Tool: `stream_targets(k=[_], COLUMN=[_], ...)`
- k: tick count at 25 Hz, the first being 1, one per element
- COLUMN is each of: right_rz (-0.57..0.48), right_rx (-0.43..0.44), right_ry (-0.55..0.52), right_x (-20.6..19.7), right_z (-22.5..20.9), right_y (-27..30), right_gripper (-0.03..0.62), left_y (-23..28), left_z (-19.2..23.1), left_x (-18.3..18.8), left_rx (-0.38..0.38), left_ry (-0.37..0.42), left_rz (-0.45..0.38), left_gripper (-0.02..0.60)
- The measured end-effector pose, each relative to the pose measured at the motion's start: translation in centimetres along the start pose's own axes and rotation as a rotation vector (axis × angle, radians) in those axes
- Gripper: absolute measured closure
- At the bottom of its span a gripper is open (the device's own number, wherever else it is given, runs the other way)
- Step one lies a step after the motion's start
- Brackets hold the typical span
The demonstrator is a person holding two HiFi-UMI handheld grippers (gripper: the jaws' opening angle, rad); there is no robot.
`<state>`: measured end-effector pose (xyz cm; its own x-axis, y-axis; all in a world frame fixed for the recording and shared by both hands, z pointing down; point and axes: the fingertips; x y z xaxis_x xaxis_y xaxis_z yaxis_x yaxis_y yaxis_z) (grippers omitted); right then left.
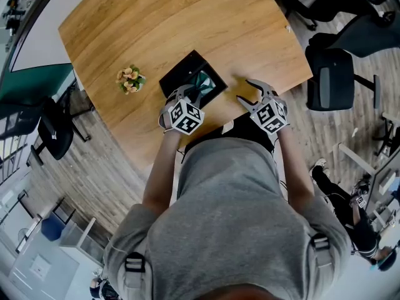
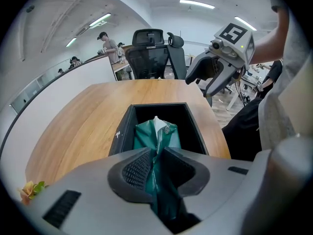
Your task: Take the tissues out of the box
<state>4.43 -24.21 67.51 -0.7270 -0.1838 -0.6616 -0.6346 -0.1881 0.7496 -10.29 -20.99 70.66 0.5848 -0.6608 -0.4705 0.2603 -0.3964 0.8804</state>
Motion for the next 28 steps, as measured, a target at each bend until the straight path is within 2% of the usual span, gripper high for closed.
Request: stream_targets(k=[11,19,28], right_rz=[-0.008,-0.011,-0.044], right_rx=[-0.019,-0.024,-0.053], right_ry=[-0.001,-0.015,-0.016], right_x=[0.1,0.2,0.9], right_z=[-0.7,0.1,0.5], right_y=[-0.6,-1.2,-2.0], right_gripper=[0.332,0.332,0.332], left_y=[0.1,-0.3,-1.0], left_z=[-0.1,0.0,-0.5], left_x=[-0.1,-0.2,0.4], left_rx=[0.013,0.011,0.016], left_ry=[0.011,-0.004,0.020], left_rz=[0.013,0.015,0.013], left_gripper=[0.555,0.561,0.561])
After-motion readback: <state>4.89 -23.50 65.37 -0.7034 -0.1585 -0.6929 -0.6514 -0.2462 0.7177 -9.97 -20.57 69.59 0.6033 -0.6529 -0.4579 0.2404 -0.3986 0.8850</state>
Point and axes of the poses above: the fingertips, and each gripper's own axes: y forward along the fingers, z to its left, x out of its top, and after that the axes turned 2 degrees about z, right-handed
